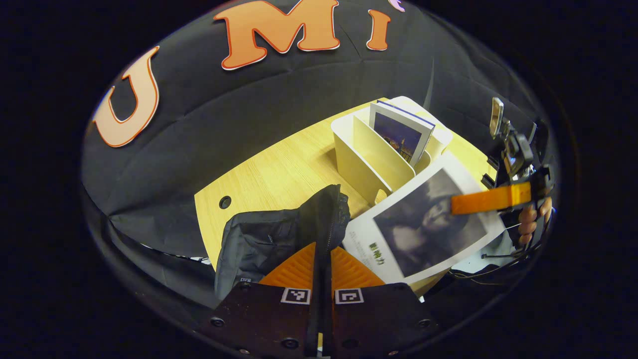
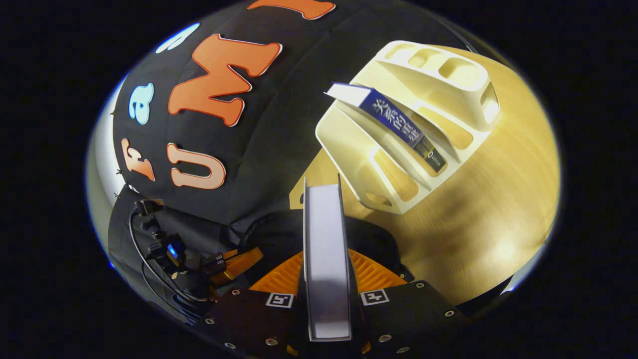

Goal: Open the schoolbag, grab two books from the bookshelf and put them into the schoolbag.

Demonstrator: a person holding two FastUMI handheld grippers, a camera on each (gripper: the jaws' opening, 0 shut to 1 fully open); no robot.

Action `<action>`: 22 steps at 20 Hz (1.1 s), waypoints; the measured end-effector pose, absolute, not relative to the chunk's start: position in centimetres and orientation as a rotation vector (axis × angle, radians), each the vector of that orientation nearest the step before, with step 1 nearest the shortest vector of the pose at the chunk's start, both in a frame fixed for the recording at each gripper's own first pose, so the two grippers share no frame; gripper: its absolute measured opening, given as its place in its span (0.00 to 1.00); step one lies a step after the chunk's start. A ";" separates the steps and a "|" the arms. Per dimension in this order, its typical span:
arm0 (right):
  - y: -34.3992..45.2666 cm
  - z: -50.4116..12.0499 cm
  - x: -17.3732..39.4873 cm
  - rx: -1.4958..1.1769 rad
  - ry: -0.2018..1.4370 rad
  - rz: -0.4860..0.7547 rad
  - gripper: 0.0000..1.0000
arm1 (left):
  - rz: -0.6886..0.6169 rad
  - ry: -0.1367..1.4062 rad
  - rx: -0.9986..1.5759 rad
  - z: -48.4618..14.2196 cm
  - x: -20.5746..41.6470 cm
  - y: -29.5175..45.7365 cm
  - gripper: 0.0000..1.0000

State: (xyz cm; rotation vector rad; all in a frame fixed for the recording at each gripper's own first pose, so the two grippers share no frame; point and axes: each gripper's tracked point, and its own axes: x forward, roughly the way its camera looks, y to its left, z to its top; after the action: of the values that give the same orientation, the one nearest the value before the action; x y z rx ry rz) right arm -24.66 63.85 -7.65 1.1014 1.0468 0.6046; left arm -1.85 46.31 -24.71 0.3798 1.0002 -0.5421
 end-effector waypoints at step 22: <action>77.2 -13.8 -26.5 1.224 1.001 0.596 0.34 | -0.533 1.004 0.253 -25.7 -4.9 42.3 0.04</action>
State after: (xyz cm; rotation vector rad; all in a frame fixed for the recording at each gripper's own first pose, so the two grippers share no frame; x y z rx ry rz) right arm -26.48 77.23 -13.76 1.2242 1.0015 0.5960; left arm -4.92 42.29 -25.65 0.2532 1.0044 -0.5331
